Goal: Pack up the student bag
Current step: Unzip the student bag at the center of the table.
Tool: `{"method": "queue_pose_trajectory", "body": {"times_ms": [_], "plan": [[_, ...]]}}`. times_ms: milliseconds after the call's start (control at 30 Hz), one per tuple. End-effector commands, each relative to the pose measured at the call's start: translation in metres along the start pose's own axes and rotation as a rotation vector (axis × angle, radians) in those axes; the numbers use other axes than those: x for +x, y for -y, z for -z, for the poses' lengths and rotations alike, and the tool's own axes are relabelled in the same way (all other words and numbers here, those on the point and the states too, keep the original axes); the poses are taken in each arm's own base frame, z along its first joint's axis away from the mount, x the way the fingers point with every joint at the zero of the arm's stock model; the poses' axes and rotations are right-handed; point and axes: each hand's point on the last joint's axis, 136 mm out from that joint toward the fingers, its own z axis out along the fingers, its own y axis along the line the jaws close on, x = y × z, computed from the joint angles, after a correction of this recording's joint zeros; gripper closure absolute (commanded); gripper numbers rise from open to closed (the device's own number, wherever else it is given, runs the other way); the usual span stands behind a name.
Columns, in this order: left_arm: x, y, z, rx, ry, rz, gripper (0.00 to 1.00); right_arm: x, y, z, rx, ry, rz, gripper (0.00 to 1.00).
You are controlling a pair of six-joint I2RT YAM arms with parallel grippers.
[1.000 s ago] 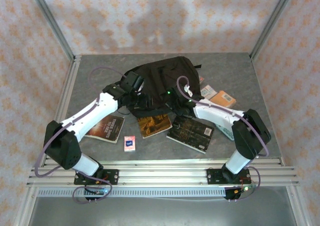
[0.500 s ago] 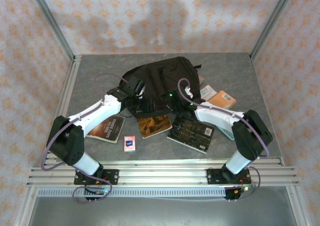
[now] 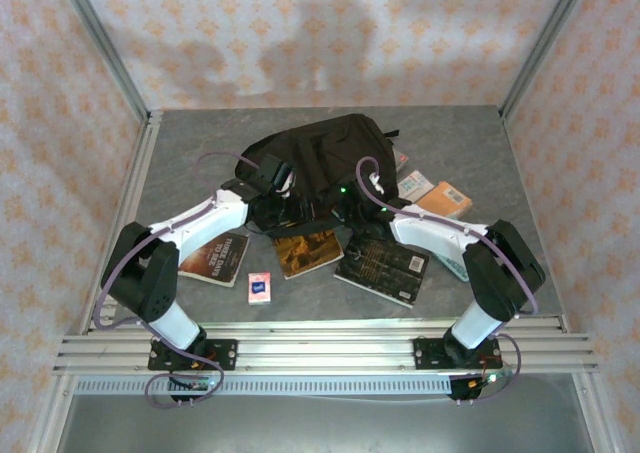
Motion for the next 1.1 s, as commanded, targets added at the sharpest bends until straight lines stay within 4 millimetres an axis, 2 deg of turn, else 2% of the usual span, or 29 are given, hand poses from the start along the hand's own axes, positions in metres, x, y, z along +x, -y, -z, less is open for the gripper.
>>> {"method": "queue_pose_trajectory", "body": {"times_ms": [0, 333, 533, 700, 933, 1067], "plan": [[-0.001, 0.000, -0.008, 0.009, -0.009, 0.015, 0.64, 0.003, -0.016, 0.002, -0.066, -0.017, 0.027, 1.00], [-0.009, -0.012, -0.013, -0.077, 0.015, 0.033, 0.85, 0.004, -0.013, 0.000, -0.055, -0.017, 0.029, 1.00], [-0.018, -0.019, 0.001, -0.106, 0.071, 0.039, 1.00, 0.001, -0.008, 0.001, -0.026, 0.000, 0.042, 1.00], [-0.026, -0.023, 0.019, -0.119, 0.125, 0.046, 1.00, -0.006, 0.001, 0.006, 0.020, 0.040, 0.056, 1.00], [-0.035, -0.026, 0.058, -0.166, 0.225, 0.015, 1.00, -0.010, 0.009, 0.007, 0.058, 0.066, 0.066, 1.00], [-0.034, -0.031, 0.070, -0.173, 0.258, 0.020, 1.00, -0.011, 0.011, 0.006, 0.067, 0.071, 0.065, 1.00]]}}
